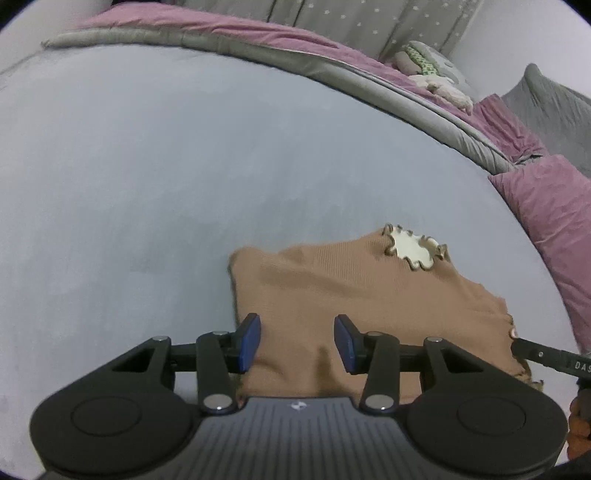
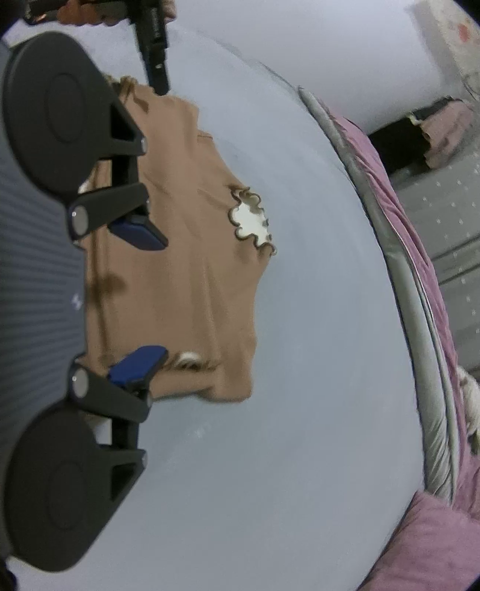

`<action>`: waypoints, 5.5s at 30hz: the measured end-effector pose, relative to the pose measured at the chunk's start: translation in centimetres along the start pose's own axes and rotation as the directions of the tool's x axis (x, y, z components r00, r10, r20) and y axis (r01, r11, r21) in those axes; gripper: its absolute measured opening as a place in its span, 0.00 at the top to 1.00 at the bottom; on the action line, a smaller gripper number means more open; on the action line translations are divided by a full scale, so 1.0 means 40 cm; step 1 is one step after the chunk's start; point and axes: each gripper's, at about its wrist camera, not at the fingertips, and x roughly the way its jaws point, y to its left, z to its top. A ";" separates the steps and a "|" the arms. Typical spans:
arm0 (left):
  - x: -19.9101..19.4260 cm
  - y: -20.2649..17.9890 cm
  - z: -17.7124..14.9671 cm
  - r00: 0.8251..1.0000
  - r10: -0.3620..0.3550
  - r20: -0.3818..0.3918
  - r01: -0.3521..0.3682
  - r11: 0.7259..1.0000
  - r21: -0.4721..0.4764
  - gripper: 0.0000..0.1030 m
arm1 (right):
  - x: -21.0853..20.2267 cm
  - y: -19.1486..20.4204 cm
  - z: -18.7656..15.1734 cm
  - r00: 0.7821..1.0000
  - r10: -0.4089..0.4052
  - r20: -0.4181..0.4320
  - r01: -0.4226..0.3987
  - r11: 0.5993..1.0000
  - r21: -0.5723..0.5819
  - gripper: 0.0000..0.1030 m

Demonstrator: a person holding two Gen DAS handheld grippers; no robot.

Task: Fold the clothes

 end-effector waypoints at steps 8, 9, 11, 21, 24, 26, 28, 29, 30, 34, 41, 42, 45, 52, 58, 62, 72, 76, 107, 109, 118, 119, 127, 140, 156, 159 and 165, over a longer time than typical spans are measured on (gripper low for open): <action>0.094 -0.067 0.049 0.999 0.044 0.006 -0.044 0.985 0.168 0.58 | 0.085 0.038 0.061 1.000 -0.017 -0.003 0.016 0.994 -0.109 0.42; 0.105 -0.076 0.052 0.999 0.050 0.006 -0.050 0.981 0.189 0.58 | 0.096 0.041 0.067 1.000 -0.019 -0.004 0.019 0.992 -0.123 0.42; 0.129 -0.092 0.057 0.999 0.048 0.009 -0.049 0.971 0.235 0.58 | 0.119 0.050 0.080 1.000 -0.025 -0.006 0.024 0.988 -0.151 0.42; 0.228 -0.114 0.091 1.000 -0.001 0.013 -0.004 0.932 0.363 0.59 | 0.226 0.089 0.117 0.998 -0.058 -0.006 0.054 0.956 -0.289 0.46; 0.239 -0.109 0.108 0.998 -0.061 -0.015 0.062 0.931 0.359 0.59 | 0.251 0.091 0.128 0.998 -0.064 -0.005 0.060 0.953 -0.298 0.46; 0.244 -0.109 0.113 0.996 -0.088 -0.030 0.093 0.927 0.364 0.59 | 0.258 0.094 0.131 0.998 -0.060 0.005 0.059 0.950 -0.308 0.46; 0.251 -0.115 0.117 0.994 -0.105 -0.040 0.112 0.923 0.368 0.60 | 0.268 0.097 0.137 0.998 -0.061 0.006 0.060 0.949 -0.309 0.48; 0.255 -0.120 0.119 0.993 -0.110 -0.042 0.118 0.923 0.367 0.60 | 0.275 0.098 0.142 0.998 -0.062 0.004 0.060 0.950 -0.308 0.50; 0.260 -0.125 0.121 0.992 -0.116 -0.044 0.124 0.923 0.366 0.64 | 0.282 0.098 0.147 0.998 -0.063 0.003 0.061 0.950 -0.306 0.51; 0.274 -0.139 0.122 0.989 -0.136 -0.054 0.147 0.923 0.355 0.83 | 0.298 0.103 0.153 0.998 -0.055 0.000 0.052 0.952 -0.302 0.64; 0.252 -0.152 0.117 0.990 -0.140 -0.014 0.135 0.920 0.368 0.95 | 0.276 0.099 0.164 1.000 -0.017 0.002 0.017 0.958 -0.287 0.93; 0.244 -0.151 0.117 0.990 -0.142 -0.004 0.133 0.920 0.368 0.95 | 0.267 0.100 0.165 1.000 -0.015 0.011 0.018 0.957 -0.288 0.93; 0.212 -0.156 0.118 0.988 -0.153 0.025 0.132 0.917 0.376 0.95 | 0.236 0.102 0.168 0.999 -0.010 0.037 0.021 0.956 -0.293 0.93; 0.103 -0.171 0.115 0.979 -0.179 0.095 0.126 0.905 0.407 0.95 | 0.137 0.120 0.177 0.995 0.001 0.103 0.030 0.951 -0.307 0.93; 0.010 -0.190 0.098 0.971 -0.193 0.141 0.115 0.894 0.434 0.95 | 0.035 0.152 0.170 0.988 0.023 0.156 0.027 0.950 -0.311 0.93; -0.046 -0.207 0.085 0.966 -0.200 0.163 0.108 0.887 0.448 0.95 | -0.030 0.172 0.155 0.983 0.029 0.181 0.031 0.947 -0.319 0.93; -0.191 -0.226 0.013 0.951 -0.214 0.224 0.084 0.874 0.479 0.95 | -0.189 0.215 0.080 0.969 0.051 0.243 0.034 0.943 -0.331 0.94; -0.240 -0.229 -0.032 0.943 -0.222 0.246 0.080 0.874 0.480 0.95 | -0.248 0.232 0.030 0.962 0.056 0.266 0.042 0.936 -0.351 0.94; -0.285 -0.208 -0.487 0.986 -0.159 0.041 0.115 0.846 0.520 0.95 | -0.325 0.145 -0.429 0.995 0.028 0.100 0.000 0.962 -0.272 0.93; -0.272 -0.208 -0.502 0.990 -0.140 0.012 0.113 0.846 0.522 0.95 | -0.312 0.139 -0.441 0.997 0.018 0.077 0.003 0.966 -0.260 0.93; -0.330 -0.203 -0.509 0.985 -0.175 -0.004 0.152 0.842 0.518 0.92 | -0.364 0.122 -0.448 0.995 0.018 0.099 0.003 0.977 -0.212 0.56; -0.341 -0.198 -0.499 0.984 -0.178 0.005 0.151 0.851 0.503 0.89 | -0.375 0.119 -0.442 0.993 0.020 0.113 0.003 0.980 -0.200 0.55; -0.411 -0.147 -0.399 0.983 -0.180 0.042 0.154 0.922 0.354 0.67 | -0.407 0.081 -0.367 0.982 -0.043 0.183 0.060 0.995 -0.085 0.48; -0.427 -0.052 -0.259 0.994 -0.112 0.018 0.111 0.992 0.052 0.64 | -0.401 0.054 -0.243 0.982 -0.067 0.174 0.061 0.998 0.035 0.45; -0.309 -0.016 -0.248 0.995 0.004 -0.097 -0.014 0.994 -0.106 0.80 | -0.304 0.008 -0.174 0.993 -0.101 0.059 0.091 0.984 0.155 0.68; -0.303 -0.003 -0.267 0.996 0.018 -0.082 -0.027 0.993 -0.112 0.92 | -0.290 -0.015 -0.198 0.993 -0.113 0.041 0.106 0.982 0.155 0.90; -0.294 0.038 -0.311 1.000 0.022 -0.006 -0.023 0.990 -0.137 0.92 | -0.297 -0.104 -0.249 0.992 -0.105 0.066 0.087 0.969 0.232 0.91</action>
